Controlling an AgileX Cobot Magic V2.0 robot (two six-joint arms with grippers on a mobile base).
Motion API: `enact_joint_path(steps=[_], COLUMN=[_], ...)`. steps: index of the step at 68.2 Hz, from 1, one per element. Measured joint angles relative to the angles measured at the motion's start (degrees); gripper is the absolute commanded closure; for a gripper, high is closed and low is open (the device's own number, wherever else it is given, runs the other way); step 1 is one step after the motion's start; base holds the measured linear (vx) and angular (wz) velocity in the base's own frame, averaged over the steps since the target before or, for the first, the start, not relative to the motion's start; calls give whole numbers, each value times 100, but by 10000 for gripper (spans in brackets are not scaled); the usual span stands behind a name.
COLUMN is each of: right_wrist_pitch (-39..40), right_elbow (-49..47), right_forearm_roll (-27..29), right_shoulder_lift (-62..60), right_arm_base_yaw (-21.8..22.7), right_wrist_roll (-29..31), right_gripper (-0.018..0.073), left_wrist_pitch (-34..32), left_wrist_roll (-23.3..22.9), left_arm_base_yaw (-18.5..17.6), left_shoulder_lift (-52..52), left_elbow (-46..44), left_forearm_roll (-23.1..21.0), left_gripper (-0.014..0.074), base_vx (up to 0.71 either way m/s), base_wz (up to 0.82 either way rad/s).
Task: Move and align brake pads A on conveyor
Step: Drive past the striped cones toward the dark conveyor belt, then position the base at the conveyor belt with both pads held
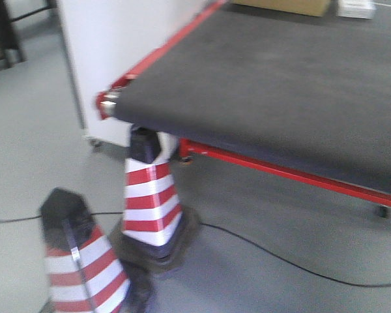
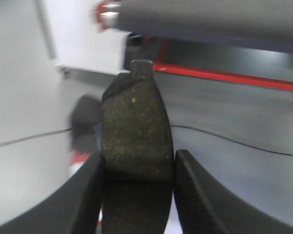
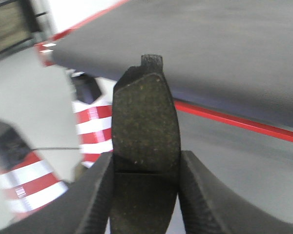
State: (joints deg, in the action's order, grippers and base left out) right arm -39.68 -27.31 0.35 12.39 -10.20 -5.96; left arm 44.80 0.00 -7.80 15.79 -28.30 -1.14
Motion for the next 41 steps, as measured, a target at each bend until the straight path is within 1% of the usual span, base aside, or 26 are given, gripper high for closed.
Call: enact_joint_path(steps=[23,33,41], right_wrist_pitch=[0,0,0], right_elbow=[0,0,0], right_forearm_roll=[-35,-35,-35], right_shoulder_lift=[0,0,0], right_arm_base_yaw=[0,0,0], right_wrist_roll=[0,0,0], right_gripper=[566,566,566], left_wrist_pitch=[0,0,0], left_wrist_roll=[0,0,0], left_arm_base_yaw=[0,0,0], left_shoulder_lift=[0,0,0], left_elbow=[0,0,0], left_forearm_roll=[-12,-17,-17], left_gripper=[603,603,603], base_vx=[11,7,5], base_wz=[-89,-59,-31])
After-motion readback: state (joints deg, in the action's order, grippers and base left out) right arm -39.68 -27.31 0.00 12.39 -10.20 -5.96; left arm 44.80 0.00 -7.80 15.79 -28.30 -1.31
